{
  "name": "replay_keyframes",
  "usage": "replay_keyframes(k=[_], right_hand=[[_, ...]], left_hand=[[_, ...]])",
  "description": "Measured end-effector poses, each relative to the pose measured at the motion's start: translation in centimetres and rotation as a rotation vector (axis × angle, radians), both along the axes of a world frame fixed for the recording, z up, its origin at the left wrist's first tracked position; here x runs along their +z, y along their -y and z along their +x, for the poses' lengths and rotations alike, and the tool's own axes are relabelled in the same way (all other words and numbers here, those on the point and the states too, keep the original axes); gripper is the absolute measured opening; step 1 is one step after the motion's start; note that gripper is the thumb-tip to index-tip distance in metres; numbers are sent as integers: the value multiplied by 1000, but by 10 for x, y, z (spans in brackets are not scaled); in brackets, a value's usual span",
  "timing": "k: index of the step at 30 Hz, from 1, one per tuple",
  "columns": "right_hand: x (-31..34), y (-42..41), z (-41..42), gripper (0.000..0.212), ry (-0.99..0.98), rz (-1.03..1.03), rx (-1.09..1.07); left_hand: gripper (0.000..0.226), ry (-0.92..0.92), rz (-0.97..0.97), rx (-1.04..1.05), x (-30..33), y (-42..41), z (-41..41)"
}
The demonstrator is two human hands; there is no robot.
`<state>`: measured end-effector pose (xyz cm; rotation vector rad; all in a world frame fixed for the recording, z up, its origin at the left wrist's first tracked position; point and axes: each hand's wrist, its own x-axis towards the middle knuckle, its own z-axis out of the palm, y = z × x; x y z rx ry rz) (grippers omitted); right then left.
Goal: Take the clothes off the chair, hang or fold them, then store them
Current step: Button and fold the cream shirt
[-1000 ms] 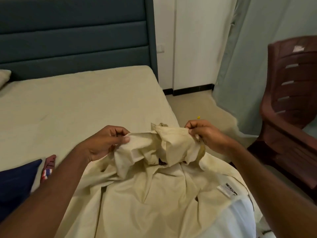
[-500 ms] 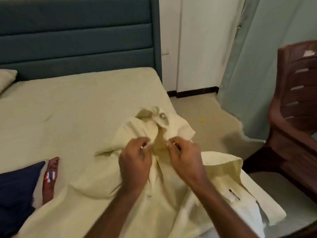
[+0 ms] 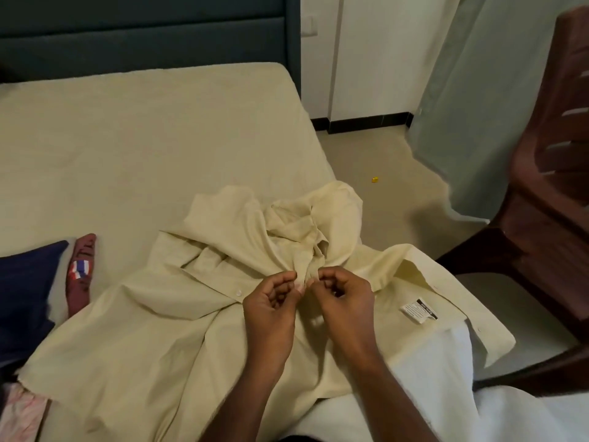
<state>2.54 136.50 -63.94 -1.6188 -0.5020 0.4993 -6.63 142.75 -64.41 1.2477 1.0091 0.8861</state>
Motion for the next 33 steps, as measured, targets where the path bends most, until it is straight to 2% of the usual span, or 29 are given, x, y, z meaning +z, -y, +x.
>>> replay_keyframes(k=[5,18,21,30,33], right_hand=[[-6,1,3,7,-76,52,7],[-4,1,1,17,176,72,-7],[-6,1,1,18,163,53,-43],[-4,4,1,10,35,141,76],[-5,4,2,5,23,136,85]], left_hand=[[21,-102,161,28,-3,-5,-4],[15,-170,505,-39,7,-3,-2],[17,-197,588,-65,7,-2,-2],[17,-202,595,-49,10,-4,0],[14,-193,536,-29,12,-3,0]])
